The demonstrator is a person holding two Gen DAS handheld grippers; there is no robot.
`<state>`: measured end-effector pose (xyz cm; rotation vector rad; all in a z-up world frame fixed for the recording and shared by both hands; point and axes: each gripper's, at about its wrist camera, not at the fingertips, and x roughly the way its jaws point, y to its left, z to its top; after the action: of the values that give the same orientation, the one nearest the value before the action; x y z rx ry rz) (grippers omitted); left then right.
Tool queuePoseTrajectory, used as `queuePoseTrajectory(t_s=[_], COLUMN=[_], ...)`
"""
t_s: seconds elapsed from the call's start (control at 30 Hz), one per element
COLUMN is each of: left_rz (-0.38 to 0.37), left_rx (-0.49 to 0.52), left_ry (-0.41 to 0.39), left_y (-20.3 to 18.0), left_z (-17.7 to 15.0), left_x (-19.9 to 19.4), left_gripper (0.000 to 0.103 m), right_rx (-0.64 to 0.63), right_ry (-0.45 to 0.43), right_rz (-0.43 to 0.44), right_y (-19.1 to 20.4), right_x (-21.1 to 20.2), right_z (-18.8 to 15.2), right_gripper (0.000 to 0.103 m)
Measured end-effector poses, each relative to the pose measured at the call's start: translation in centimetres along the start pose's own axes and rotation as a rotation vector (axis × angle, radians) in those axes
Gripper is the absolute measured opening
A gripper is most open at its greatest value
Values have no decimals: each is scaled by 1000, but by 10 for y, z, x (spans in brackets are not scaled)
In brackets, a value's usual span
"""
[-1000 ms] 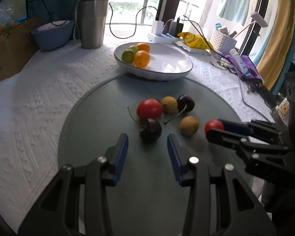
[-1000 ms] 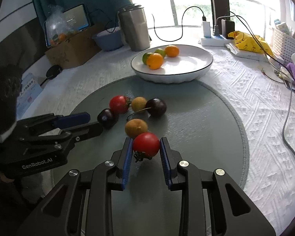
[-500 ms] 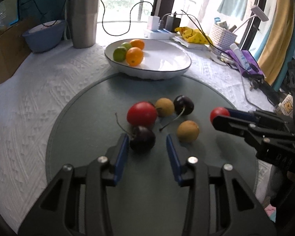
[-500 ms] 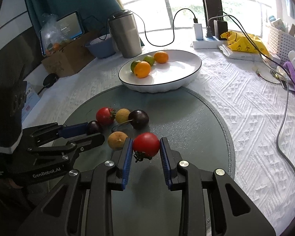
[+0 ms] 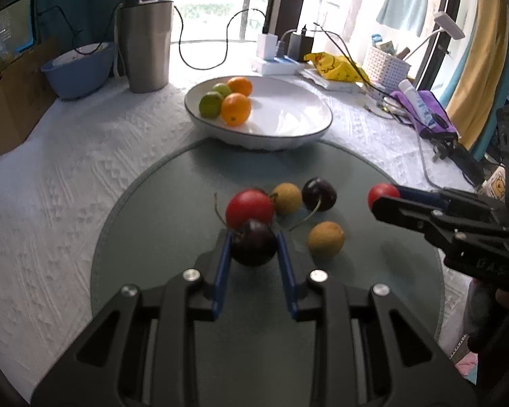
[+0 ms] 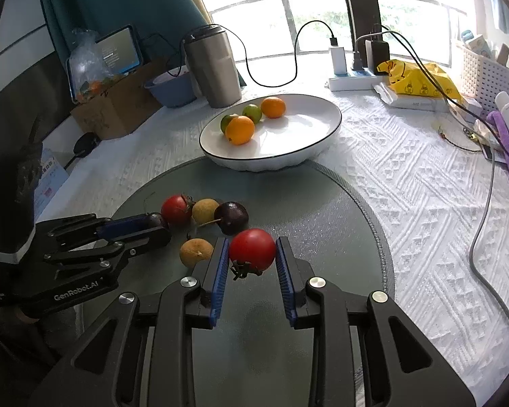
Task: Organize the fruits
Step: 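Lower the left tool onto the dark plum and close while the right tool lifts the tomato, then carry the red tomato in the right tool while the left tool carries the dark plum over the bowl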
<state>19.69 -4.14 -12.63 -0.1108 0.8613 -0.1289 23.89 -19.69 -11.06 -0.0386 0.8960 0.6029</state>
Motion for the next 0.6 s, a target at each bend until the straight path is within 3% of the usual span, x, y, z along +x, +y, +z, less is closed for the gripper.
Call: queuePoseTrajectory(t_s=[0.6], left_rz=[-5], left_rx=[8], left_ry=[-65], left_y=[-1], left_z=[30], left_x=[-17], left_gripper=[28], right_rx=[-16], right_ry=[-35], right_rz=[-10], right_y=[-5], right_x=[-6], right_z=[26], right_gripper=[30])
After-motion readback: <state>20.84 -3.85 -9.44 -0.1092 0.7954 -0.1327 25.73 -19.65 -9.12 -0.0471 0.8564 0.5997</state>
